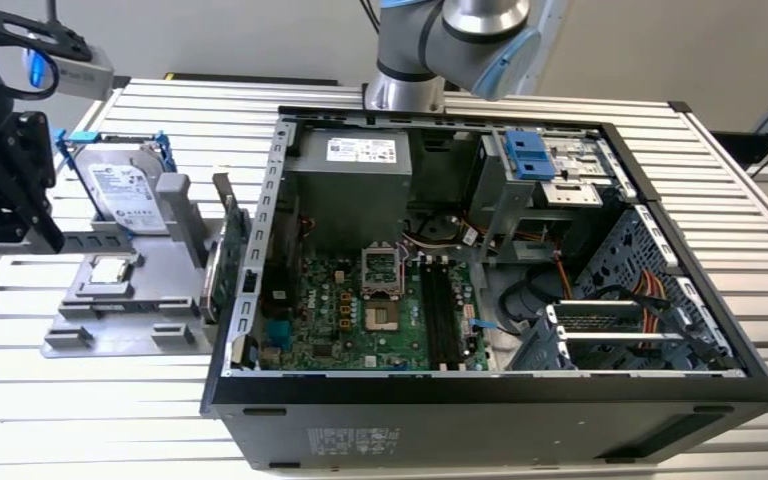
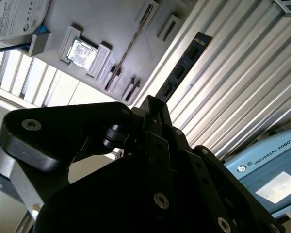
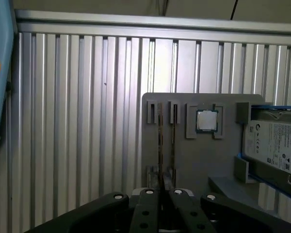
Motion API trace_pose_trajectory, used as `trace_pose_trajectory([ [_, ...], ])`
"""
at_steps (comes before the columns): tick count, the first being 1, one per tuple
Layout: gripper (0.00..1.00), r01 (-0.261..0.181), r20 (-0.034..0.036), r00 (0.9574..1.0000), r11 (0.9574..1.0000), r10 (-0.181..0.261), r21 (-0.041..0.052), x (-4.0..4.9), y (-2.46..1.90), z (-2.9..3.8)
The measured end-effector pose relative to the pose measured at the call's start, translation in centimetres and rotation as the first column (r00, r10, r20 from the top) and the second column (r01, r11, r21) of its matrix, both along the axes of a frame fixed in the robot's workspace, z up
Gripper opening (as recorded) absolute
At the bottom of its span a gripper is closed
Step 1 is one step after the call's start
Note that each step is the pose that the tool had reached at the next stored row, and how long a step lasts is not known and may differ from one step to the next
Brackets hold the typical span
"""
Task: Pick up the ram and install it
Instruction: 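Pick up the ram and move it above insertion slot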
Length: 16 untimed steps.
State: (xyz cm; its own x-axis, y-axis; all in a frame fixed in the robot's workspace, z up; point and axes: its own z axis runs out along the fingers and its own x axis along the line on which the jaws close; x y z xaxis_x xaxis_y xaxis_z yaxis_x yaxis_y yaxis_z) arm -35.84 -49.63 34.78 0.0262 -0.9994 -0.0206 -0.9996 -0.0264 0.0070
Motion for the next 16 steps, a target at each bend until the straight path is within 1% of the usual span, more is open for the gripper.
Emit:
trace_pose_trajectory([
  [9,0.0,0.0,0.0033,1.0,1.0,0.0,0.0023,0.0,0.07,0.66],
  [16,0.0,0.0,0.0042,1.0,1.0,0.0,0.0037,0.0,0.11,1.49],
])
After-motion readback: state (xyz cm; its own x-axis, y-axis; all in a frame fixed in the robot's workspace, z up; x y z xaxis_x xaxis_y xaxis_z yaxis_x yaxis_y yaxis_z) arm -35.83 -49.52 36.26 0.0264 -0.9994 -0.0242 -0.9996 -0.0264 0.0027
